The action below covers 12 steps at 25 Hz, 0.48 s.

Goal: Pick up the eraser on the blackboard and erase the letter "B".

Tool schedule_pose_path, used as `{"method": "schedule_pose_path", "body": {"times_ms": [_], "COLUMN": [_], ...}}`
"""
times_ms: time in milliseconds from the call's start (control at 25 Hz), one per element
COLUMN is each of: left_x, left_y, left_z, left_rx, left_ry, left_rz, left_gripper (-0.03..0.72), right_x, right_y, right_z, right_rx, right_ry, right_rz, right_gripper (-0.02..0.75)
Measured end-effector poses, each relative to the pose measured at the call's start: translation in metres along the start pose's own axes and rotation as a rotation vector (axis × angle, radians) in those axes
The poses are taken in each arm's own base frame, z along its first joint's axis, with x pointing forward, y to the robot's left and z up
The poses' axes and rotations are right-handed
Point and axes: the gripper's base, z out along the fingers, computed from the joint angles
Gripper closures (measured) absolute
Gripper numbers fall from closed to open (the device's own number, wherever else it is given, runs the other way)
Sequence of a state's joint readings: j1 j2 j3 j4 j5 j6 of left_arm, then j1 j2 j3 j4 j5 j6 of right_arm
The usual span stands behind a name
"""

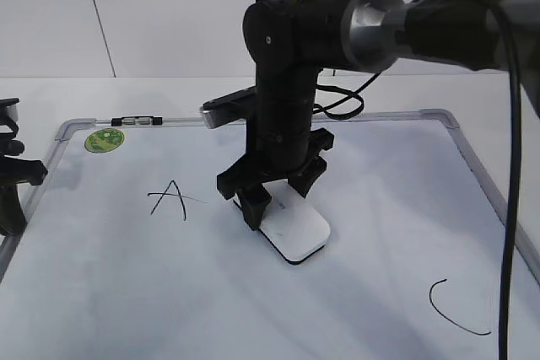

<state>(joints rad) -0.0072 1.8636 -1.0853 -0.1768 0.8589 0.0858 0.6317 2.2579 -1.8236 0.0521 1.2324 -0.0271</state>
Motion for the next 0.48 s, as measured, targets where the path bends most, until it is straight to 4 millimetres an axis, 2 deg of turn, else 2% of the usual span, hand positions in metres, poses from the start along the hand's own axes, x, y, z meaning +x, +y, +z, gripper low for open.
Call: {"method": "schedule_pose_path", "body": {"times_ms": [200, 440, 480], "left_x": [0.0, 0.0, 0.0], "left_y": [0.0, 0.0, 0.0], "left_z": [0.0, 0.0, 0.0], "left_rx": [0.001, 0.003, 0.003], "left_ry": [0.0, 0.0, 0.0], "left_rz": [-0.001, -0.002, -0.002], "left_gripper": [0.669, 0.669, 0.669], "right_x": [0.0, 0.011, 0.012], "right_y": [-0.028, -0.1, -0.105], "right_z": [-0.001, -0.004, -0.004], "right_rx": [-0.08, 0.017, 0.026], "right_ry": [-0.006, -0.014, -0.013], "right_rz": [0.141, 0.338, 0.356], "right_gripper": [0.223, 0.224, 0.224]}}
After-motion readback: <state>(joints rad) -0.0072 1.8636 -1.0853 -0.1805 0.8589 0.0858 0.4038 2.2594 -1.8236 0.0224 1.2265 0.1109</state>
